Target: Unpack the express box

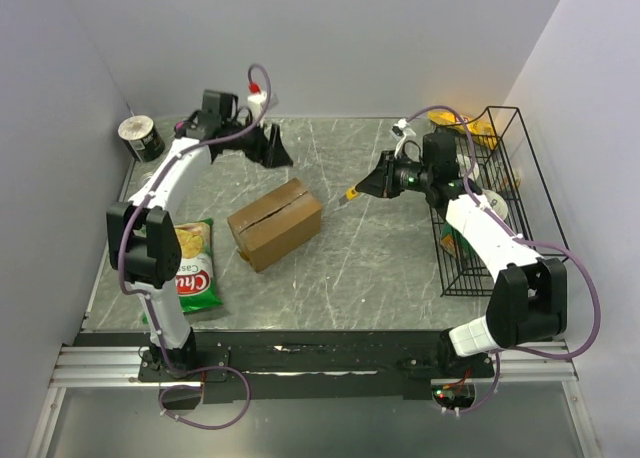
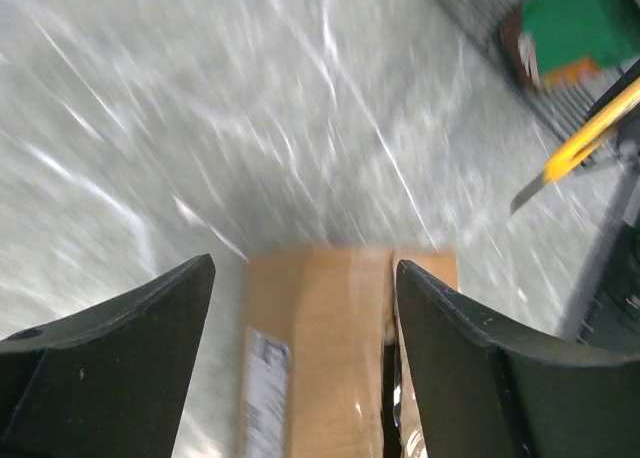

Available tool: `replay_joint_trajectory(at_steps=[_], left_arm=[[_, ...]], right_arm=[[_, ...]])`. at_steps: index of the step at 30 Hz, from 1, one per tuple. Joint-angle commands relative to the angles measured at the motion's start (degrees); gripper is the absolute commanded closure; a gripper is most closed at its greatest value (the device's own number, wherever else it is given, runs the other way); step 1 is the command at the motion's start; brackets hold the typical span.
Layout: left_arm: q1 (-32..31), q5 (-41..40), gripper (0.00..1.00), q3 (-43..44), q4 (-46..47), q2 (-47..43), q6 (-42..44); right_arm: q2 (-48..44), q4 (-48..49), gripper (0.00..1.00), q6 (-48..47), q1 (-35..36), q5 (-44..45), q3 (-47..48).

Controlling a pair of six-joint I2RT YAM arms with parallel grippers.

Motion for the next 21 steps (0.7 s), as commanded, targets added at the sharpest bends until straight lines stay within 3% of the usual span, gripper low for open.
replay_joint_trajectory(at_steps=[1, 6, 10, 14, 17, 21], left_arm=[[1.34, -4.96, 0.21, 5.32, -1.75, -3.48, 2.58], [5.39, -18.66, 0.33, -4.86, -4.48, -7.95, 7.94], [8.47, -21.85, 0.49, -14.62, -5.00, -11.56, 11.45], [9.00, -20.55, 0.57, -21.39, -6.06, -13.15, 14.45], [8.21, -14.05, 0.60, -22.36, -8.51, -13.15, 17.08], [6.45, -8.51, 0.62, -24.65, -12.64, -14.38, 21.20]], right_arm=[[-1.73, -4.80, 1.00, -10.47, 1.82, 2.30, 2.02], [-1.73, -9.37, 1.00, -21.81, 5.87, 2.21, 2.10], [1.94, -9.02, 1.00, -24.11, 8.42, 2.48, 3.50], [8.80, -7.89, 1.00, -20.79, 9.65, 3.26, 9.30], [13.81, -6.04, 1.00, -18.57, 10.88, 4.41, 15.01], [25.47, -5.07, 1.00, -17.61, 13.95, 5.82, 29.30]])
